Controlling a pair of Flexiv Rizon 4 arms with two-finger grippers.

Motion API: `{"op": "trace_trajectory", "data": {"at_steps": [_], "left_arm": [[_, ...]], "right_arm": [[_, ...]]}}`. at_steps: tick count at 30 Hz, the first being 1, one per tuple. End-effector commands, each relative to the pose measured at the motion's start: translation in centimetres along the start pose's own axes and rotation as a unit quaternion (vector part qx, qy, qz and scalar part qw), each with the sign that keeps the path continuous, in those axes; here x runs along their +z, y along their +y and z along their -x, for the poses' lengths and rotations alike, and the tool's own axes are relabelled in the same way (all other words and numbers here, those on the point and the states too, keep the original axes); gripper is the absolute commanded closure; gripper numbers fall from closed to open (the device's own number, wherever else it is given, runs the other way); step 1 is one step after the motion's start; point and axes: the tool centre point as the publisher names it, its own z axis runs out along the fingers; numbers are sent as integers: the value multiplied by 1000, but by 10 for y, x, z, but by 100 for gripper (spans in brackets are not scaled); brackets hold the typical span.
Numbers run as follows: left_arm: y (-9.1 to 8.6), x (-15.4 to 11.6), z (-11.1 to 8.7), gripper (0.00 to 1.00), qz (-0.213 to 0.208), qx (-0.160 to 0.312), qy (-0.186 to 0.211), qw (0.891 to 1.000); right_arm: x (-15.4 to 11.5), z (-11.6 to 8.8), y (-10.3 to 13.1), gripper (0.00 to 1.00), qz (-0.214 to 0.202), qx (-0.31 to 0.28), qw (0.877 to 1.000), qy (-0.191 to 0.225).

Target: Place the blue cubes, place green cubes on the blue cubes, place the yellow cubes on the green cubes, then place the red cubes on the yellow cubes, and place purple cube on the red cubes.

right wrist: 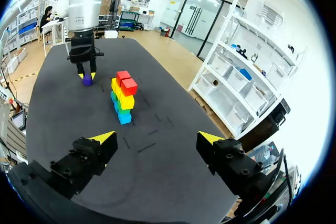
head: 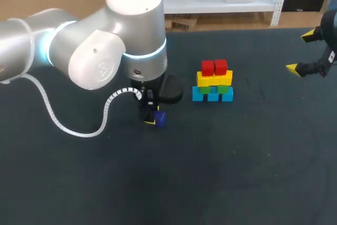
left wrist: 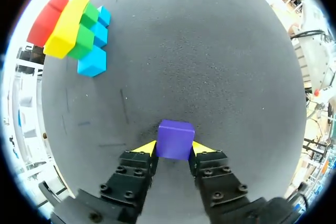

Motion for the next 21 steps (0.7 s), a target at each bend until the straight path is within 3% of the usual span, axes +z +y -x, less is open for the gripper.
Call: {"op": "trace_trajectory", "data": {"at_steps": [1,15,21], "left_arm": [[4,-3,1,100,-6,0,5,1000],[0,-18,-2,100,16,-21,21,999],[2,-35,-12,100,31,-64,22,997]], "right_arm": [[1,1,2,0,-4,0,1000,2],[1,1,2,0,-4,0,1000,2],[1,1,2,0,-4,0,1000,2]]}}
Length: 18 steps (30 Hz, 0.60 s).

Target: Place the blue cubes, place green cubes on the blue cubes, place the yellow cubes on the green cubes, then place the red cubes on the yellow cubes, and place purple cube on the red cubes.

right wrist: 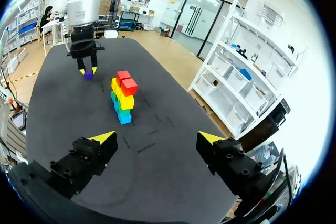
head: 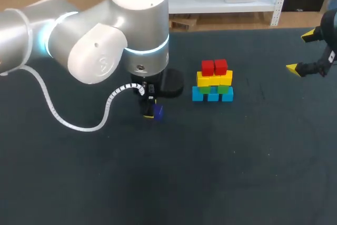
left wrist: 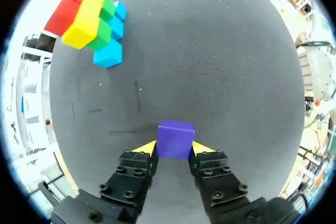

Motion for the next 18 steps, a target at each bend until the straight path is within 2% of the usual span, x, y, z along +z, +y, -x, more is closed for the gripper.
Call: {"op": "trace_trajectory", "data": {"at_steps": [1,10,18], "left_arm": [[-3,-17,-8,100,12,-15,-3,1000],[1,-38,-9,100,13,-51,14,998],[31,-85,-2,100,12,-130,-6,991]], "right_arm": [[1,1,2,0,-4,0,1000,2],[1,1,2,0,-4,0,1000,2],[1,1,2,0,-4,0,1000,2]]}}
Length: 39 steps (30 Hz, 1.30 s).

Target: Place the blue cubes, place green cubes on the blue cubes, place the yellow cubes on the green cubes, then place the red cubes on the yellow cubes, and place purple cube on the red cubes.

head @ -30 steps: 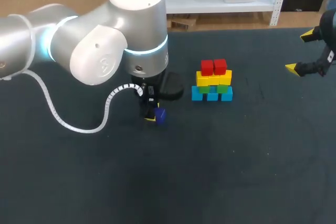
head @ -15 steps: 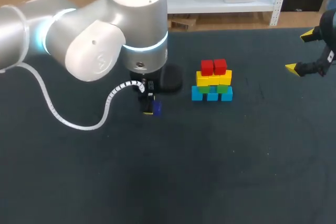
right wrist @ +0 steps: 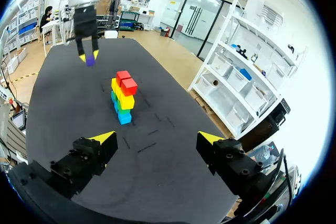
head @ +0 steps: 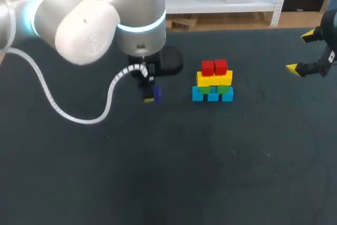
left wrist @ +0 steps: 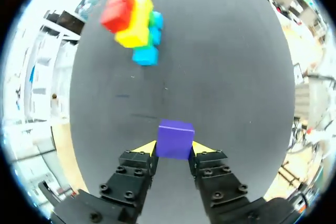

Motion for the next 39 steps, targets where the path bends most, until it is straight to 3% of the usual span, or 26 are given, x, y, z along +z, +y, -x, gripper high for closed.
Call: {"op": "trace_trajectory", "data": {"at_steps": [1,8,19,28,39], "left_arm": [[18,-26,6,100,-6,-20,1,1000],[39,-52,23,100,3,-16,-1,1000],[48,-74,51,100,-36,16,17,999],[47,-100,74,100,-59,1,-26,998],[36,-90,100,100,-72,18,-23,997]], "right_arm": [[1,1,2,0,-4,0,1000,2],[1,1,2,0,-4,0,1000,2],[1,1,2,0,-4,0,1000,2],[1,1,2,0,-4,0,1000,2],[1,1,2,0,-4,0,1000,2]]}}
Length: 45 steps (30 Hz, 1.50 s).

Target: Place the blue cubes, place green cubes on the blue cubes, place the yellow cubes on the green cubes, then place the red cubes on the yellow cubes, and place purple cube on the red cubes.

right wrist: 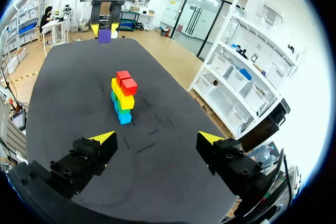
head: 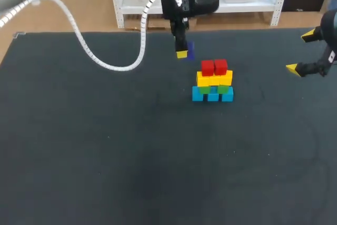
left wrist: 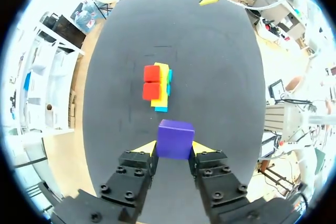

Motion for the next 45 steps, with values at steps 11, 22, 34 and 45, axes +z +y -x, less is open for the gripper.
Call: {"op": "trace_trajectory", "data": {"at_steps": [11,22,34,45], "left_arm": [[17,23,31,100,-14,-12,10,1000],[18,35,56,100,-4,14,31,999],[20,44,69,100,4,31,35,999],[26,55,72,100,-5,31,44,999]], "right_arm": [[1,1,2,0,-4,0,1000,2],[1,1,2,0,-4,0,1000,2],[1,1,2,0,-4,0,1000,2],[1,1,2,0,-4,0,1000,2]]}}
